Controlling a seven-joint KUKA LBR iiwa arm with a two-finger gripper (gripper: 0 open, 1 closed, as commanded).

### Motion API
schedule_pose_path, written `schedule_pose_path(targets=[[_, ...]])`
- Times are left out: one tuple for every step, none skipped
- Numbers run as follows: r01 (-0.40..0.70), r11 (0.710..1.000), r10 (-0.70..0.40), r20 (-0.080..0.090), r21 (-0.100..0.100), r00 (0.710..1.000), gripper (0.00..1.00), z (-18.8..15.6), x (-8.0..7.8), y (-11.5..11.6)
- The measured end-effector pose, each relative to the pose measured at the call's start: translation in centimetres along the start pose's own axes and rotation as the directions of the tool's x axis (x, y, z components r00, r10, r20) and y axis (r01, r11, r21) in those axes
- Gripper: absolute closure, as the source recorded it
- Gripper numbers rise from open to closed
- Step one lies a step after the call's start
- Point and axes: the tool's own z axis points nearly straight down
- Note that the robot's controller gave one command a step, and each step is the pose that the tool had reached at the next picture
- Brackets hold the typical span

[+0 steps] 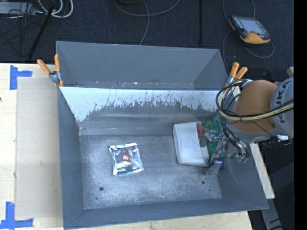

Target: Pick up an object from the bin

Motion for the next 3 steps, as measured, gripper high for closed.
schedule_pose_path(targets=[[0.004,1.0,-0.004,-0.031,-0.004,0.999,1.0,0.5,0.8,0.1],[0.045,0.999,-0.045,-0.004,-0.001,0.999,1.0,-6.1,4.9,0.8],[0.047,0.999,-0.047,0.003,0.001,0.999,1.0,-20.1,2.9,0.2]])
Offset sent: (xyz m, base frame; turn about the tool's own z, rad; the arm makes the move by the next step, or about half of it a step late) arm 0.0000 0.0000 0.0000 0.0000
